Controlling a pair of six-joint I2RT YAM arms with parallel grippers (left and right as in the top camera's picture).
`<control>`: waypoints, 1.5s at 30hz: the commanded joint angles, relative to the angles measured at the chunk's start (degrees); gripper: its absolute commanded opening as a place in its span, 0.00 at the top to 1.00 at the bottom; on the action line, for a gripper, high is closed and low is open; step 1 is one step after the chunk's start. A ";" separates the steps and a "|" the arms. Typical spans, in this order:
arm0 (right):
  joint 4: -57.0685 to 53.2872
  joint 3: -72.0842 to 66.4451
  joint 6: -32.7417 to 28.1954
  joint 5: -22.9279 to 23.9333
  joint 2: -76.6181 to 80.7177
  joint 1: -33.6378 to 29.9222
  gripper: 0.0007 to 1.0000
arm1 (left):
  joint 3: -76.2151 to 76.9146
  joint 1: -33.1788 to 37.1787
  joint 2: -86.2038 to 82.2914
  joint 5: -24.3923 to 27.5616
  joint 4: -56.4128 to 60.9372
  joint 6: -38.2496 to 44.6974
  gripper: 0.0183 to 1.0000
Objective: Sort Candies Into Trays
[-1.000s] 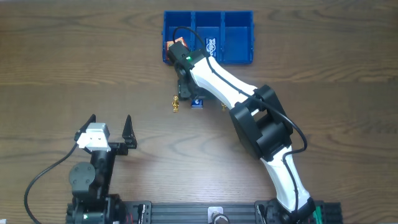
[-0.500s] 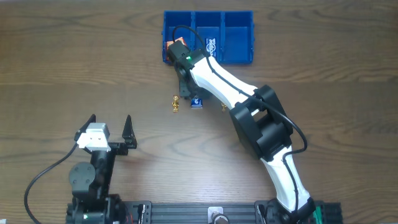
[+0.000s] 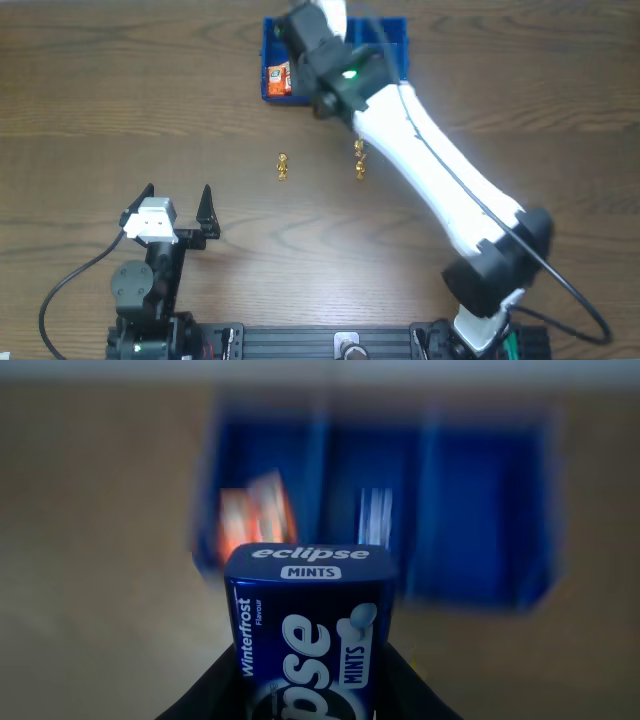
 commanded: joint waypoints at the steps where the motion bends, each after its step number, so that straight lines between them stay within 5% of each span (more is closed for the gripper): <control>1: 7.06 2.64 -8.87 6.47 1.18 -3.89 0.78 | -1.14 0.13 -0.24 1.36 -1.90 0.33 0.00; 10: 13.53 2.67 -10.67 -7.58 14.19 -9.57 0.78 | -1.14 0.13 -0.24 1.36 -1.90 0.33 0.00; 25: 14.19 2.64 -8.24 -9.33 22.08 -10.97 0.77 | -1.14 0.13 -0.24 1.33 -1.90 0.35 0.00; 26: 14.19 2.67 -8.24 -9.33 22.08 -10.97 0.75 | -1.14 0.13 -0.24 1.36 -1.90 0.33 0.00; 28: 14.19 2.67 -8.24 -9.35 22.08 -10.97 0.55 | -1.14 0.13 -0.24 1.36 -1.90 0.33 0.00; 29: 14.19 2.67 -8.24 -9.35 22.08 -10.97 0.28 | -1.14 0.13 -0.24 1.36 -1.90 0.35 0.00; 32: 14.19 2.75 -8.24 -9.35 22.08 -10.91 0.02 | -1.14 0.13 -0.24 1.36 -1.90 0.33 0.00; 38: 7.67 10.58 -8.24 -9.35 22.05 -10.86 0.00 | -1.14 0.13 -0.24 1.33 -1.90 0.33 0.00; 45: -15.65 32.33 -5.84 -9.73 22.05 -6.54 0.00 | -1.14 0.13 -0.24 1.36 -1.90 0.33 0.00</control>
